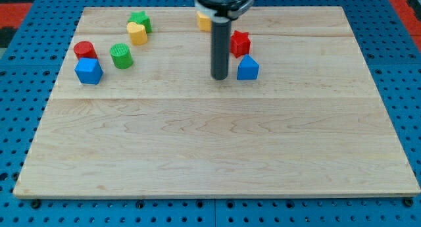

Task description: Move the blue cube closer to the green circle and red circle

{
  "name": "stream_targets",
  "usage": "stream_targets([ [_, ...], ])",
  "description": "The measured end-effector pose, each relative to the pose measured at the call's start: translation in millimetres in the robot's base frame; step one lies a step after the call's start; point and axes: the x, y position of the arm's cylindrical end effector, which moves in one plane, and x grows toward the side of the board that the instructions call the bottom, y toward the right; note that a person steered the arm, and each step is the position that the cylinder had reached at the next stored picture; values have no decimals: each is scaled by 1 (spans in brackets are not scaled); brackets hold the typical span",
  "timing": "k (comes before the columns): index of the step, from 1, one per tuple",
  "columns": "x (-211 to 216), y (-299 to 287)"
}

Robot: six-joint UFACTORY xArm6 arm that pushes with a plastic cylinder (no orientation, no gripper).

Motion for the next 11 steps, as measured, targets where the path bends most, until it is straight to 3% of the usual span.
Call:
stream_targets([
  [1,33,-98],
  [2,-7,-221],
  [4,23,-293],
  [6,-13,-297],
  [11,-42,-280],
])
